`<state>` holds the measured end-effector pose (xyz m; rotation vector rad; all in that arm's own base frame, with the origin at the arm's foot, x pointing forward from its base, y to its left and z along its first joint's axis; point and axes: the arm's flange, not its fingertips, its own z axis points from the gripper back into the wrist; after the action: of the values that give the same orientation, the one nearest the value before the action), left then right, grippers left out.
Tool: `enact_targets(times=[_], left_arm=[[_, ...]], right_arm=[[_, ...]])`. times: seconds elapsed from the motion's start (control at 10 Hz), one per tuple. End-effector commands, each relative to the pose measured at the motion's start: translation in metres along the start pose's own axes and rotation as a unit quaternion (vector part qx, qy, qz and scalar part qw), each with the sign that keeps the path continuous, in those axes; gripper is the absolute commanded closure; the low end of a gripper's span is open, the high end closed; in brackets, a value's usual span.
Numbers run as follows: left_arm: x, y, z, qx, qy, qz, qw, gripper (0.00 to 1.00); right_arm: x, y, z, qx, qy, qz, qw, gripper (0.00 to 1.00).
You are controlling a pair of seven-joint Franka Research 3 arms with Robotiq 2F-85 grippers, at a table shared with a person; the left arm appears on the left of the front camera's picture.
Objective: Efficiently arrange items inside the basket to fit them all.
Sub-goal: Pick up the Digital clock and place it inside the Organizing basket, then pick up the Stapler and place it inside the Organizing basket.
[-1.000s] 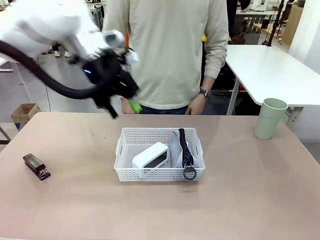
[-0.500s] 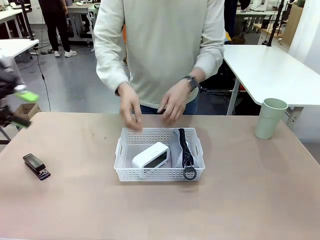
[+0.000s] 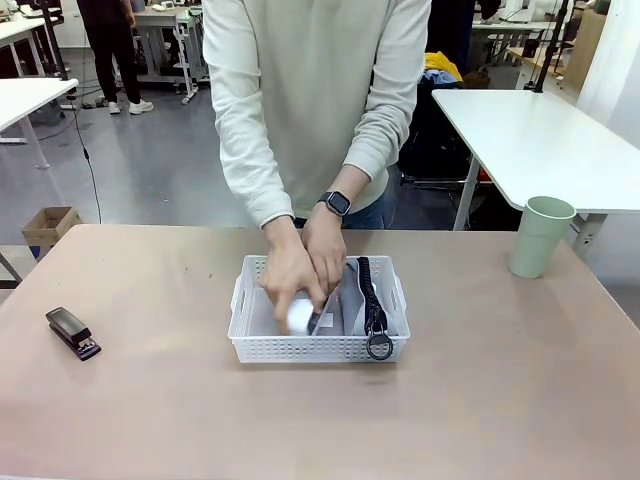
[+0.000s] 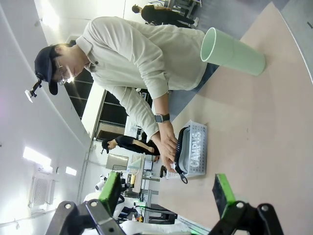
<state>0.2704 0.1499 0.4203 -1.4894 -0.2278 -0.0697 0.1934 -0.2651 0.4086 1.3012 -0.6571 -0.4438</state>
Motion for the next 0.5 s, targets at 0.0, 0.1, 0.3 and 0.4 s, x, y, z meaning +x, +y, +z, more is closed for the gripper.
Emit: enact_targets(times=[0.0, 0.1, 0.3, 0.4], left_arm=[[0.0107, -0.0223, -0.0146, 0.026, 0.019, -0.020, 0.999, 0.00], [0.0107, -0.0223, -0.0146, 0.026, 0.019, -0.020, 0.999, 0.00], [0.0107, -0.0223, -0.0146, 0.026, 0.019, -0.020, 0.999, 0.00], [0.0107, -0.0223, -0.0146, 0.026, 0.019, -0.020, 0.999, 0.00]], right_arm=[[0.0003, 0.0019, -0.0008, 0.010, -0.007, 0.015, 1.000, 0.00], [0.0003, 0.0019, -0.0008, 0.010, -0.007, 0.015, 1.000, 0.00], [0.0003, 0.0019, -0.0008, 0.010, -0.007, 0.015, 1.000, 0.00], [0.0003, 0.0019, -0.0008, 0.010, -0.007, 0.015, 1.000, 0.00]])
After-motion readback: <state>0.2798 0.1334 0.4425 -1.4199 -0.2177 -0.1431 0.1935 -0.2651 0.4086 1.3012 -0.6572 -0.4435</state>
